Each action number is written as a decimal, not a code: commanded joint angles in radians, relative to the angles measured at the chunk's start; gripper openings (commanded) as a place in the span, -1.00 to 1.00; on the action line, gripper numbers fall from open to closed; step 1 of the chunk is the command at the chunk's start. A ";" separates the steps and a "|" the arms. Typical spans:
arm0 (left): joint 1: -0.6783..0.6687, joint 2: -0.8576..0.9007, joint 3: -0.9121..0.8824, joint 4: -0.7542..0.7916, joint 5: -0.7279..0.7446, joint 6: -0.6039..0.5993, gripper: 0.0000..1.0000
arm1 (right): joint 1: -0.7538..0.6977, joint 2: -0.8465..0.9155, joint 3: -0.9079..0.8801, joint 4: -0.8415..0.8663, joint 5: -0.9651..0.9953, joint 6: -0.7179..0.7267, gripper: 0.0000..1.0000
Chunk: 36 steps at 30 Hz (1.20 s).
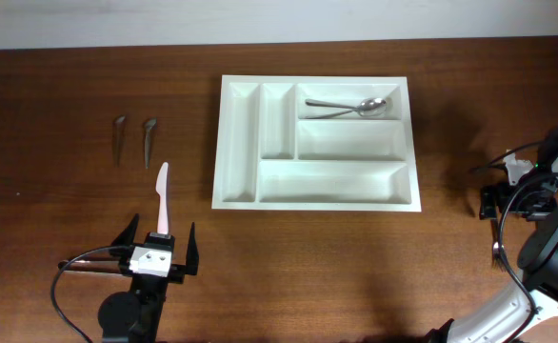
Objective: Pack container
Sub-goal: 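Release the spoon and move the right gripper over the forks, then lower the right gripper and grasp the left silver fork, lift it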
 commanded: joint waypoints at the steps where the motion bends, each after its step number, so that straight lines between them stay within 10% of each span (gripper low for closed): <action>1: 0.005 -0.005 -0.006 0.002 -0.010 0.008 0.99 | 0.002 0.041 -0.008 -0.006 -0.021 0.000 0.97; 21: 0.005 -0.005 -0.006 0.002 -0.010 0.008 0.98 | 0.034 0.067 -0.009 0.003 -0.020 0.000 0.99; 36: 0.005 -0.005 -0.006 0.002 -0.010 0.008 0.98 | 0.034 0.085 -0.074 0.011 -0.020 0.022 0.39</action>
